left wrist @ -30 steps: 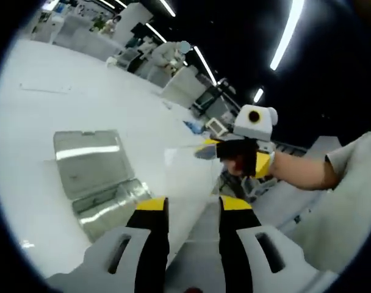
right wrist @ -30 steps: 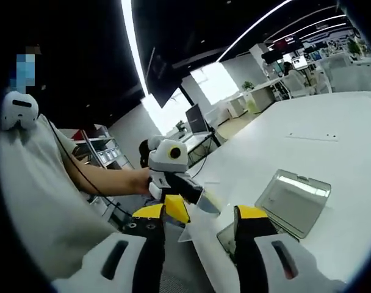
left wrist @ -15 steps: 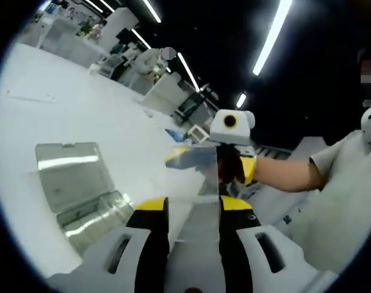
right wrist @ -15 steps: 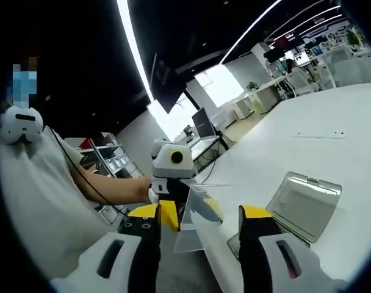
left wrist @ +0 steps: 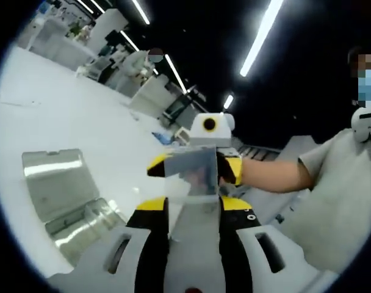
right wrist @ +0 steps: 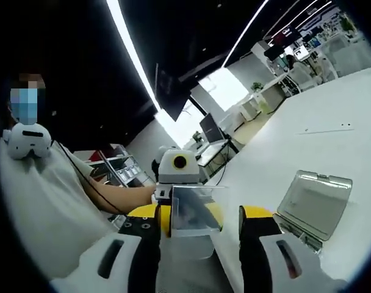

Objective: Insert the divider into the dual guide fixture by aligning both edges with the guide slots and pushing it downward to the bottom, including one-sided entry, uneven engagement, binding, and posture correction.

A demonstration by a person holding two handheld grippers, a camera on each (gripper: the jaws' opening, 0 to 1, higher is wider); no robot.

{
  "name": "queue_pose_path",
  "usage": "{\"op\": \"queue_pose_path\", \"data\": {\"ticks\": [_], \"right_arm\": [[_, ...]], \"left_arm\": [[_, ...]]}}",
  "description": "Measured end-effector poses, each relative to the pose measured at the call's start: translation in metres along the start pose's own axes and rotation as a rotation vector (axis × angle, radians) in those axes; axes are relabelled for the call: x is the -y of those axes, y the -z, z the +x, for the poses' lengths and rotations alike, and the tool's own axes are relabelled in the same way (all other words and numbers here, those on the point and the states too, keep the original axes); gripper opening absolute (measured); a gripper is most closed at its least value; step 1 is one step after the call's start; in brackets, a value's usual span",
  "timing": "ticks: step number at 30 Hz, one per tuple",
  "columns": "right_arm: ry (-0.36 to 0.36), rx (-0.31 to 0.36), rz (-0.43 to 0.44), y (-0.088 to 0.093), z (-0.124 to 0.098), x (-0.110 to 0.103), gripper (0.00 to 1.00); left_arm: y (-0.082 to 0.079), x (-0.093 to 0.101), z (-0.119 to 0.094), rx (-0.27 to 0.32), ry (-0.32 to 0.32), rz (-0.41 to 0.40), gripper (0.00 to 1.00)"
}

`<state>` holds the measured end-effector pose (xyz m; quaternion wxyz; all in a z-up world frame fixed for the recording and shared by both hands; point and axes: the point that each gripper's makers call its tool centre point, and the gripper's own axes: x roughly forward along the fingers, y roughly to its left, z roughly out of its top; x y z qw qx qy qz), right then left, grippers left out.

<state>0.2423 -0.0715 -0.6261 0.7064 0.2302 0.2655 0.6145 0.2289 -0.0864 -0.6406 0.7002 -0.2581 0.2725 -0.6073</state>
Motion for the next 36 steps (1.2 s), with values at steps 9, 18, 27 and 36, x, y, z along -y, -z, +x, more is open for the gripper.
{"op": "queue_pose_path", "data": {"ticks": [9, 18, 27, 36], "right_arm": [[-0.022, 0.021, 0.021, -0.0034, 0.0004, -0.0032, 0.39], [-0.046, 0.031, 0.03, -0.0038, 0.0021, -0.006, 0.32], [-0.05, 0.043, 0.037, -0.0065, 0.001, -0.0073, 0.32], [-0.049, 0.043, 0.035, -0.0064, -0.0011, -0.0076, 0.33]], "left_arm": [[0.0002, 0.0052, 0.0025, -0.005, 0.022, 0.0, 0.28], [0.0002, 0.0048, 0.0013, -0.007, 0.022, -0.008, 0.28], [-0.0014, 0.0061, 0.0028, 0.0, 0.03, -0.022, 0.28], [-0.0005, 0.0083, 0.0052, -0.006, 0.042, -0.045, 0.28]]}}
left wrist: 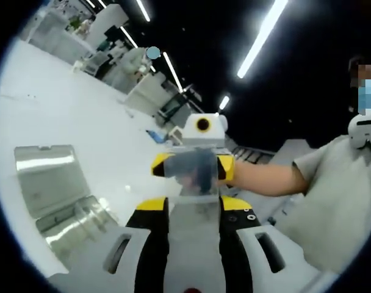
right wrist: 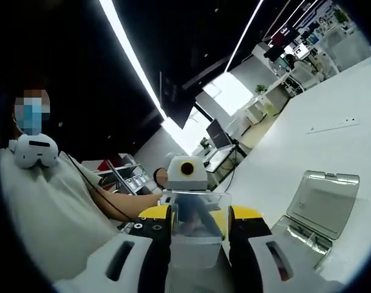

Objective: Insert the divider into the dual guide fixture by aligning both edges with the guide slots and pushing it downward to the bottom, including one-sided entry, uneven engagement, binding, and posture correction.

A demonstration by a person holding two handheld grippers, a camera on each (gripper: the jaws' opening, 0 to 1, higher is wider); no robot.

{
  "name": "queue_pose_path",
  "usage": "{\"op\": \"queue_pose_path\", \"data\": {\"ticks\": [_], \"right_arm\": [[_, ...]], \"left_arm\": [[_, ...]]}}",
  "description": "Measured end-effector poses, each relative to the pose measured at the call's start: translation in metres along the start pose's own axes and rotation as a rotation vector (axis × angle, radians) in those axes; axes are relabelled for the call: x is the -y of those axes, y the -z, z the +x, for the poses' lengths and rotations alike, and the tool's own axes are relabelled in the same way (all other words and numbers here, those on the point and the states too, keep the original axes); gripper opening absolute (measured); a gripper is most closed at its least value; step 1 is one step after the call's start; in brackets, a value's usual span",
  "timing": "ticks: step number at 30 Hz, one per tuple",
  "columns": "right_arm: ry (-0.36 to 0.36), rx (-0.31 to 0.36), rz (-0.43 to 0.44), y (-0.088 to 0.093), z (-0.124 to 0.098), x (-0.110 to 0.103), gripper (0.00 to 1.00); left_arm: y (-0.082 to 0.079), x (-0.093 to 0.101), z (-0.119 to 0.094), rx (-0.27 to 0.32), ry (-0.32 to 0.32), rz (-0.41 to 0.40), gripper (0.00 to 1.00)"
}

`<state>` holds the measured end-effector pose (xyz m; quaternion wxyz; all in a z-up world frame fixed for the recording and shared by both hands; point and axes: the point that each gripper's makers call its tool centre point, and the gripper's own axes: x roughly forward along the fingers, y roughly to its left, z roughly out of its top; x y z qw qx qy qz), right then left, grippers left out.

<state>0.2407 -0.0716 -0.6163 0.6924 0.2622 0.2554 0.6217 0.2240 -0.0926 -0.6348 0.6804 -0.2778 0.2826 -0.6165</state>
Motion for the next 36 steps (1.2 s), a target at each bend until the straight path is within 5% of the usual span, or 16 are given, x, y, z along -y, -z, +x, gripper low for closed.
{"op": "queue_pose_path", "data": {"ticks": [19, 28, 36], "right_arm": [[0.013, 0.013, -0.003, -0.001, 0.003, 0.0, 0.32], [0.085, 0.019, -0.013, -0.002, 0.005, 0.01, 0.31], [0.206, 0.012, 0.015, 0.0, 0.005, 0.03, 0.31]], "left_arm": [[0.0, -0.001, -0.003, 0.015, 0.006, -0.021, 0.29], [0.005, -0.007, -0.002, -0.014, -0.061, 0.025, 0.34], [0.01, -0.029, -0.004, -0.079, -0.259, 0.161, 0.37]]}}
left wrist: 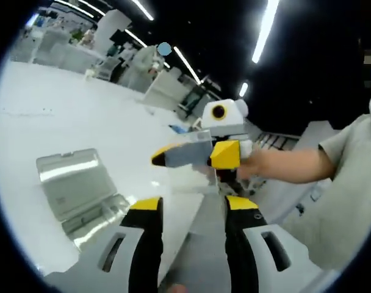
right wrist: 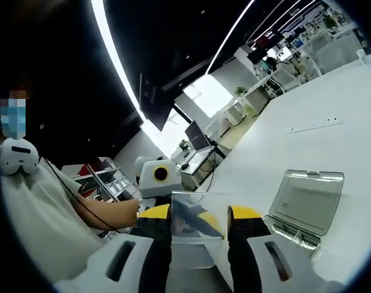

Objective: Insert the divider into the dual guide fixture by aligning both edges with the guide slots and pushing it downward to the bottom, including one-sided entry, uneven engagement, binding, and posture correction.

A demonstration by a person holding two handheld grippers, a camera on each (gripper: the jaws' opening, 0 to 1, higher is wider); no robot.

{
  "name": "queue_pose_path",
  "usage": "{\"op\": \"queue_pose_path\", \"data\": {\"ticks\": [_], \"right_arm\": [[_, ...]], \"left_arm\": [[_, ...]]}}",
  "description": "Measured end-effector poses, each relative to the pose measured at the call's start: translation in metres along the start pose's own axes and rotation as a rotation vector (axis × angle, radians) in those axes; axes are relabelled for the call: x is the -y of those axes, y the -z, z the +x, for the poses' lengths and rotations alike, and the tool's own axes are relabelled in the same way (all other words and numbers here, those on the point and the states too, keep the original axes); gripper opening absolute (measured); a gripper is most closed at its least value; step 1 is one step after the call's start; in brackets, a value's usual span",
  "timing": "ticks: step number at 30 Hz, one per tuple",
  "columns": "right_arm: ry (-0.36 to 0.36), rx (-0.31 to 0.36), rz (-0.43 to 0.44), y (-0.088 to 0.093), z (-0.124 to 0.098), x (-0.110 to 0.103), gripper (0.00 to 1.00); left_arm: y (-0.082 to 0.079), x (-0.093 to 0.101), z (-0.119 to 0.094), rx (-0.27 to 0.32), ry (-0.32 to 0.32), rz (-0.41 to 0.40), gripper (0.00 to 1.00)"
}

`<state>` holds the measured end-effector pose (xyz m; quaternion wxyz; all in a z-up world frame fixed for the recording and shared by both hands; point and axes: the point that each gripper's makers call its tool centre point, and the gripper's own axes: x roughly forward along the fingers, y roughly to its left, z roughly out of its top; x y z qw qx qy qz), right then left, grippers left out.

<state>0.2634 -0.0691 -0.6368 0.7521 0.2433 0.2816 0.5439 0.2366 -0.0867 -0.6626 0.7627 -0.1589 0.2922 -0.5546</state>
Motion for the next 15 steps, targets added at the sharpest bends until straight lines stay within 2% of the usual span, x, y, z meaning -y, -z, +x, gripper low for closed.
{"op": "queue_pose_path", "data": {"ticks": [3, 5, 6, 8, 10, 12, 15], "right_arm": [[0.042, -0.004, 0.008, 0.002, 0.003, 0.006, 0.31], [0.069, -0.01, 0.0, 0.004, 0.005, 0.01, 0.31], [0.109, -0.022, 0.022, 0.007, 0.006, 0.016, 0.31], [0.122, -0.021, 0.009, 0.008, 0.007, 0.018, 0.31], [0.165, -0.019, 0.027, 0.009, 0.007, 0.025, 0.31], [0.191, -0.014, 0.018, 0.009, 0.009, 0.027, 0.31], [0.244, -0.032, 0.029, 0.015, 0.012, 0.034, 0.31]], "left_arm": [[-0.001, -0.005, 0.002, 0.004, -0.071, 0.02, 0.36], [0.002, -0.011, 0.003, -0.006, -0.137, 0.036, 0.35], [0.005, -0.013, 0.003, -0.019, -0.166, 0.056, 0.35], [0.009, -0.016, 0.004, -0.037, -0.206, 0.083, 0.33], [0.011, -0.023, 0.003, -0.031, -0.27, 0.089, 0.32], [0.014, -0.024, 0.004, -0.04, -0.296, 0.094, 0.3], [0.016, -0.034, 0.001, -0.038, -0.397, 0.1, 0.27]]}}
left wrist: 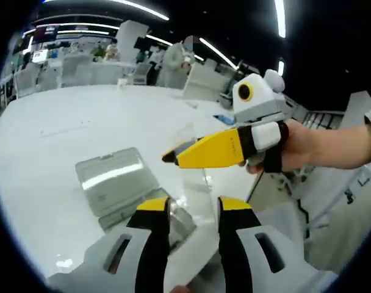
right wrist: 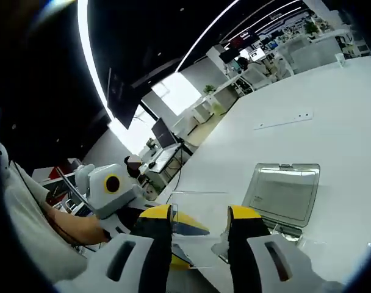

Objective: Insert the divider into the dual guide fixture by aligning both edges with the guide slots and pushing it downward to the bottom, including one-sided entry, uneven engagement, binding, and posture correction.

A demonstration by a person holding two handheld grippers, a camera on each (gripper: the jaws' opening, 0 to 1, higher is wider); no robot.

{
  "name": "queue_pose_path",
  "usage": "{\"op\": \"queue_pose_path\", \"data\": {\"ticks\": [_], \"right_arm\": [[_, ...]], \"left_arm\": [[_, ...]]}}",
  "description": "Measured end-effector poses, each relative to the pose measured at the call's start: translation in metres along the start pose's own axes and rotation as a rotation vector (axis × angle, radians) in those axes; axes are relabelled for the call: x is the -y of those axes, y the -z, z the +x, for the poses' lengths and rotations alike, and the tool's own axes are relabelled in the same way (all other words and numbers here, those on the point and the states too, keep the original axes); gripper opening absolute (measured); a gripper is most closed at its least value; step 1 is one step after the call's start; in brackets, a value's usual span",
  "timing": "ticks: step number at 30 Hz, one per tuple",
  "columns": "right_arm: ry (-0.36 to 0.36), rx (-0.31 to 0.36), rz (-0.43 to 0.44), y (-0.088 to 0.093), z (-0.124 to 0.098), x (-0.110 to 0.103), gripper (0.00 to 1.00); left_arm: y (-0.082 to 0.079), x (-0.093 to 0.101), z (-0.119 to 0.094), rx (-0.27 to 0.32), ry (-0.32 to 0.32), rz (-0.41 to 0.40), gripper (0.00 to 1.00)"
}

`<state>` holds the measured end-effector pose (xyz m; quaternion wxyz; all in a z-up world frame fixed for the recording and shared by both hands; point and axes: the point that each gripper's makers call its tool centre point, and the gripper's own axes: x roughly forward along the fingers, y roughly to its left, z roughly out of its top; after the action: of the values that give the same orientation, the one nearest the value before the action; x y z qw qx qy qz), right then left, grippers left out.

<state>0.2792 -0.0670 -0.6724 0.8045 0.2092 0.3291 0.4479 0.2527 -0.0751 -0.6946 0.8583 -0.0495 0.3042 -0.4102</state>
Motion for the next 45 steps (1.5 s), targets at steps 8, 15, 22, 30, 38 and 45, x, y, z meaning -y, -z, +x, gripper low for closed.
{"op": "queue_pose_path", "data": {"ticks": [8, 15, 22, 30, 38, 45], "right_arm": [[0.101, -0.034, 0.013, 0.012, 0.009, 0.009, 0.31], [0.155, -0.037, 0.023, 0.013, 0.012, 0.011, 0.31], [0.205, -0.057, 0.005, 0.015, 0.014, 0.015, 0.31], [0.252, -0.067, 0.0, 0.017, 0.016, 0.021, 0.31], [0.282, -0.078, -0.001, 0.021, 0.018, 0.025, 0.31], [0.316, -0.077, 0.002, 0.023, 0.018, 0.028, 0.3]], "left_arm": [[0.001, -0.007, 0.005, -0.021, -0.081, -0.033, 0.2], [0.009, -0.012, 0.01, -0.06, -0.127, -0.06, 0.12], [0.014, -0.013, 0.013, -0.084, -0.139, -0.084, 0.07], [0.015, -0.017, 0.017, -0.101, -0.146, -0.132, 0.05], [0.019, -0.02, 0.021, -0.113, -0.15, -0.173, 0.03], [0.021, -0.021, 0.023, -0.12, -0.153, -0.193, 0.03]]}}
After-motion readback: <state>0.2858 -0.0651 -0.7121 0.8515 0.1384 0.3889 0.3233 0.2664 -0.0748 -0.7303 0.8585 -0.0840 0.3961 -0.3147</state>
